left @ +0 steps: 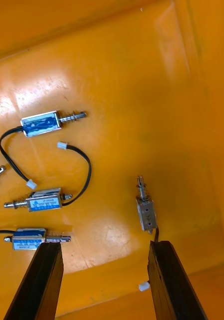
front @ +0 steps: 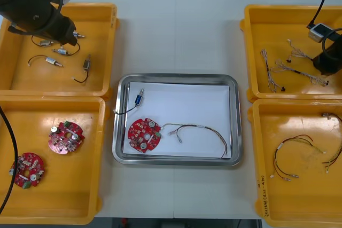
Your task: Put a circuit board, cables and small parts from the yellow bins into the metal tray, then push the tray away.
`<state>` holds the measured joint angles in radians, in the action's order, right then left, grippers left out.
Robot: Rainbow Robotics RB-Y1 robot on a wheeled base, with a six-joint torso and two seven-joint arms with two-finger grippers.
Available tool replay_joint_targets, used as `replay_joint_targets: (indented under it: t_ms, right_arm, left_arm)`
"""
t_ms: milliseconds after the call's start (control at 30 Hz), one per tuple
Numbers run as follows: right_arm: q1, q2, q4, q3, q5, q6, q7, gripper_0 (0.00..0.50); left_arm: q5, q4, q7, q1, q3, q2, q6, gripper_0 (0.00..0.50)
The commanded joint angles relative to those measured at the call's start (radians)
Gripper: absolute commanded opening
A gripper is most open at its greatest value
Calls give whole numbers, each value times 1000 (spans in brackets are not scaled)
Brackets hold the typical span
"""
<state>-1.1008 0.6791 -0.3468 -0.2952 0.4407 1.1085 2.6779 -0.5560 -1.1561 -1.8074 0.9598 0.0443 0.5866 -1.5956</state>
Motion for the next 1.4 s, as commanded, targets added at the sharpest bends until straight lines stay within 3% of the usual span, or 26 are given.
replay_joint_targets:
  t_ms: [33, 167, 400, 633, 867, 1167, 1400]
  right_arm:
    - [15, -9, -130, 11, -34, 79, 17, 0]
    - [15, -7, -185, 8, -40, 136, 7, 0]
    - [15, 5, -371, -1, -57, 327, -23, 0]
    - [18, 25, -604, -18, -59, 603, -32, 0]
    - [30, 23, -767, -58, -66, 811, -55, 0]
    - [121, 13, -1040, -51, -37, 811, -95, 0]
    - [167, 11, -1147, -12, 81, 811, -127, 0]
  left_arm:
    - [22, 50, -135, 77, 54, 27, 52, 500]
    - [30, 116, -193, 97, 88, 27, 85, 500]
    - [53, 266, -303, 151, 131, 27, 177, 500]
    - [107, 401, -408, 198, 195, 29, 261, 500]
    - [145, 429, -418, 208, 197, 30, 299, 500]
    - [162, 618, -480, 261, 233, 29, 448, 500]
    - [174, 651, -484, 260, 240, 33, 499, 500]
